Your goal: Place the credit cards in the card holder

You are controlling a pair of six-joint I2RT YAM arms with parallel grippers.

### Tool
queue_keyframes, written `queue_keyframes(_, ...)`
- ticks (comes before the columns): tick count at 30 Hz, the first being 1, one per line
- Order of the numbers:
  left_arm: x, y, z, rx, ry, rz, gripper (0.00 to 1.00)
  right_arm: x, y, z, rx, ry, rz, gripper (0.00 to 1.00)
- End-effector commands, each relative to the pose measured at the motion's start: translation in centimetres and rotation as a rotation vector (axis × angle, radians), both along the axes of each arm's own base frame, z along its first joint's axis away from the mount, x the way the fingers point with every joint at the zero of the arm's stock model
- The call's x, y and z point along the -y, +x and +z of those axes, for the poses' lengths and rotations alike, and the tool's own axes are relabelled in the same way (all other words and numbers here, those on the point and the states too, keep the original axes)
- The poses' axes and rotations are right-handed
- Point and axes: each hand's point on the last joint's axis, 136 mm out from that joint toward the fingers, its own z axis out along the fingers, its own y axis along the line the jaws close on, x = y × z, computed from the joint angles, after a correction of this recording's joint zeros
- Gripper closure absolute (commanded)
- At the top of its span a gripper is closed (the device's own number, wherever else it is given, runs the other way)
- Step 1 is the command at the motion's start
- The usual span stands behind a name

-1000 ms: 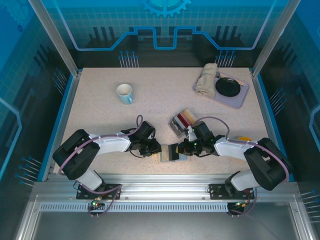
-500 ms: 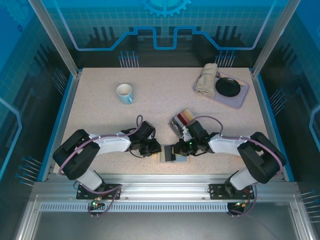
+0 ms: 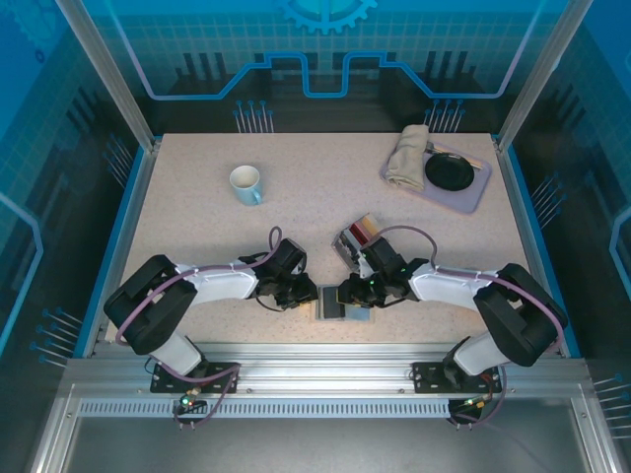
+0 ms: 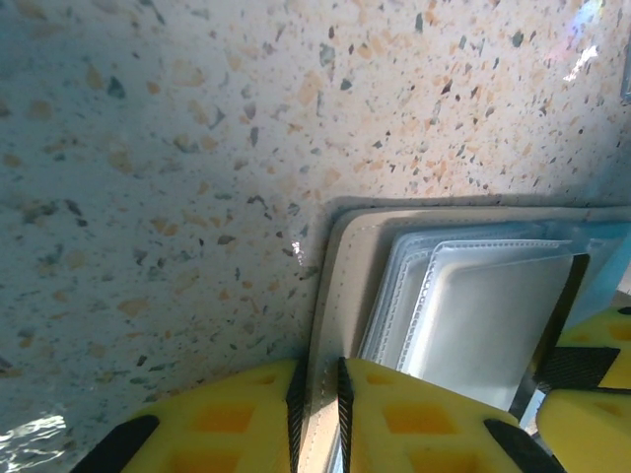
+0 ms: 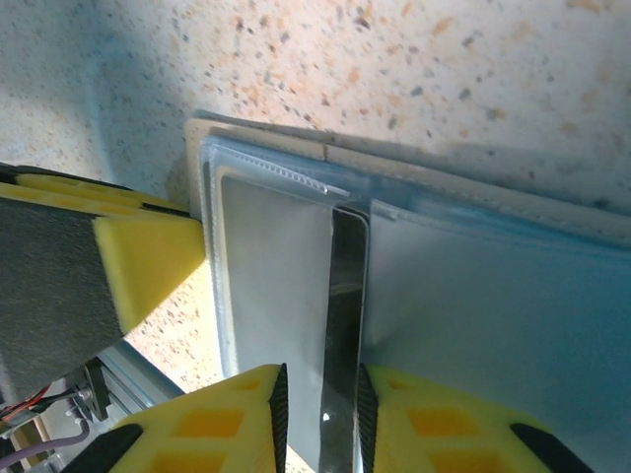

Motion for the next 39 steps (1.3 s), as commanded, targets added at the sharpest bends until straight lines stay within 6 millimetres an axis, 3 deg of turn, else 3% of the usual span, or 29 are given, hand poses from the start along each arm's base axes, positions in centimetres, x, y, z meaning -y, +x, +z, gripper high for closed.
queue_keyframes(1,0.6,-0.2,0.3,0.005,-0.001,-0.018,0.79,0.1,-0.6,-0.3,-0.021,-0.028,0.021,0.77)
queue_keyframes(6,0.6,-0.3,0.2,0.005,-0.004,-0.017,0.80,-1.5,-0.6,-0.2,-0.033,0.040,0.040,0.87)
queue_keyframes(13,0.5,-0.2,0.4,0.008,-0.009,-0.007,0.79,-2.2,0.0,0.2,-0.025,0.029,0.038,0.87)
queue_keyframes(24,-0.1,-0.1,1.2,0.037,0.016,-0.010,0.78,2.9,0.3,0.8,0.054,-0.211,0.003,0.81)
queue_keyframes(39,0.3,-0.2,0.6,0.013,-0.001,-0.013,0.78,-1.1,-0.3,-1.5,-0.040,-0.101,0.071,0.86)
